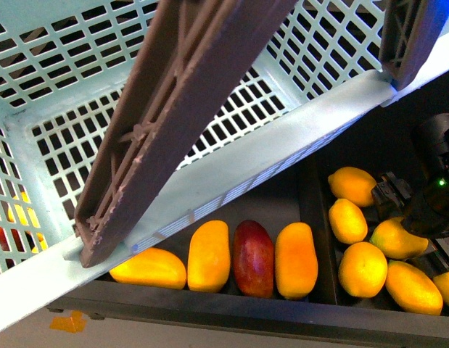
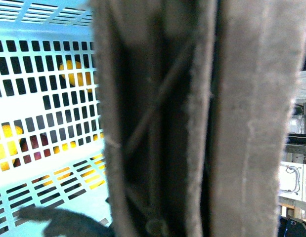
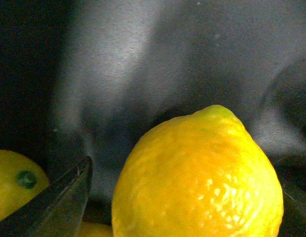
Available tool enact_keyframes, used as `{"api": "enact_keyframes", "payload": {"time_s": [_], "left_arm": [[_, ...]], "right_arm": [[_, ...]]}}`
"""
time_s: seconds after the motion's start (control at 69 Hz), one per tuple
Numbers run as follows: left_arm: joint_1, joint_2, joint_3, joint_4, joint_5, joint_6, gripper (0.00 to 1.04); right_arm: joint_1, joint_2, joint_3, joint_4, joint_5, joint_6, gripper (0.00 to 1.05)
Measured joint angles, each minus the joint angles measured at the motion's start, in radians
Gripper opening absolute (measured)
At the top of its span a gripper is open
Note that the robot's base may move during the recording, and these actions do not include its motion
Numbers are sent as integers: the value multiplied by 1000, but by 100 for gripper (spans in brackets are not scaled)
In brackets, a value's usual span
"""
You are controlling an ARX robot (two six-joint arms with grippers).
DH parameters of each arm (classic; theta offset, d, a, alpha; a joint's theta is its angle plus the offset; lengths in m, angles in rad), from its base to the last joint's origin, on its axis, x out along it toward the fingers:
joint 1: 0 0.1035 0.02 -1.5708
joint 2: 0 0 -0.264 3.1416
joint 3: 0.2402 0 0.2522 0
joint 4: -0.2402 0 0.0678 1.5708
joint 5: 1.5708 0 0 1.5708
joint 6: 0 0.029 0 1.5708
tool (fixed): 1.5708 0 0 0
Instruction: Pick lemon and mango into basket
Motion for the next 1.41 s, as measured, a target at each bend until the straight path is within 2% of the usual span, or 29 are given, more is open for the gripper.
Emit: {"api": "enact_keyframes", "payload": {"time_s": [0.087, 0.16, 0.363, 0.609, 0.783, 0.856, 1.03, 1.204, 1.407], "left_arm": [[0, 0, 0, 0, 0, 0, 14], [0, 0, 0, 0, 1, 0, 14], [0, 0, 0, 0, 0, 0, 14], [0, 0, 0, 0, 0, 0, 14], [0, 0, 0, 0, 0, 0, 14], [0, 0, 0, 0, 0, 0, 14], [0, 0, 0, 0, -1, 0, 14], [0, 0, 0, 0, 0, 0, 14], [0, 0, 0, 0, 1, 0, 14]], "right_arm": [[0, 5, -2, 6, 0, 0, 69], [-3, 4, -5, 18, -1, -2, 64], [-22, -31, -19, 49, -13, -37, 62], [-72, -269, -135, 130, -10, -178, 62], [-98, -498, -241, 212, -93, -320, 62], [-109, -649, -300, 253, -174, -408, 62], [-109, -888, -364, 255, -280, -484, 62], [-32, -1144, -359, 232, -302, -507, 62], [154, -1216, -305, 208, -239, -533, 62]]}}
